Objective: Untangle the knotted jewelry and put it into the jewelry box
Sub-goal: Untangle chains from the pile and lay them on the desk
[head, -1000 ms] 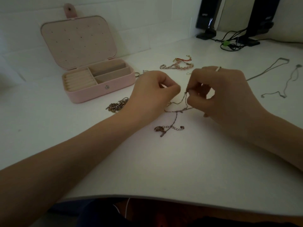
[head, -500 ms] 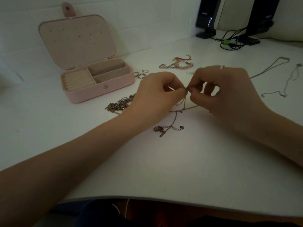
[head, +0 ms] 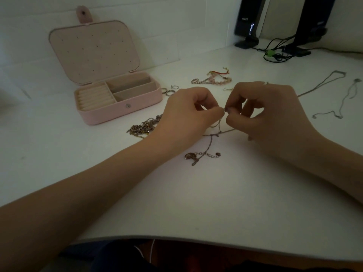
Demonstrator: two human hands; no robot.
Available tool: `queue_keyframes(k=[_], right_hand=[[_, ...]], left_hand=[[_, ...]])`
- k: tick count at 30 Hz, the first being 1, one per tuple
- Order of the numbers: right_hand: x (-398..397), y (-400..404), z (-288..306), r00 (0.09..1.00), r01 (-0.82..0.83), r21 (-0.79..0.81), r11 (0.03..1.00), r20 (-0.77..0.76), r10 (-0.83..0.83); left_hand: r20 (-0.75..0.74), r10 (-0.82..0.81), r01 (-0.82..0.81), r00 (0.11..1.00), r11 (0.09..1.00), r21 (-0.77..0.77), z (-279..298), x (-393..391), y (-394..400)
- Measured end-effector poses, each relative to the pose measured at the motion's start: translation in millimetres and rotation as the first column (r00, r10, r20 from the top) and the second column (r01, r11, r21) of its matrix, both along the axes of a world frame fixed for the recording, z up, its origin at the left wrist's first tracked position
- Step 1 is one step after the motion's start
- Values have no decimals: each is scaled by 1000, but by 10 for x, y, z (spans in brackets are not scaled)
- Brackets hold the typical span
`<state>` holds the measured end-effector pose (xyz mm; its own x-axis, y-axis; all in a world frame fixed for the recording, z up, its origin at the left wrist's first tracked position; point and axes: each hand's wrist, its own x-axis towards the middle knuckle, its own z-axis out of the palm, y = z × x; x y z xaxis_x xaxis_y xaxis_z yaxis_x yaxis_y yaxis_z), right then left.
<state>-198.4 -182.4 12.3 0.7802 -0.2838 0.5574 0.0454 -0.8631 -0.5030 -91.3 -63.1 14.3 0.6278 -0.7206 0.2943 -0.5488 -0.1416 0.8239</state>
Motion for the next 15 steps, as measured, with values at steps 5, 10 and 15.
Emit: queue_keyframes(k=[5, 10, 15], right_hand=[[9, -43, 2, 1000, 4, 242, 970, -26, 2], [8, -45, 9, 1000, -8, 317, 948, -26, 17], [15, -56, 49, 988, -80, 567, 820, -61, 139]], left_hand=[[-71, -12, 11, 997, 1000, -16, 8, 23, -8], [-141, -39, 45, 989, 998, 44, 22, 3, -29], [-111, -42, 50, 993, 996, 72, 14, 21, -28]])
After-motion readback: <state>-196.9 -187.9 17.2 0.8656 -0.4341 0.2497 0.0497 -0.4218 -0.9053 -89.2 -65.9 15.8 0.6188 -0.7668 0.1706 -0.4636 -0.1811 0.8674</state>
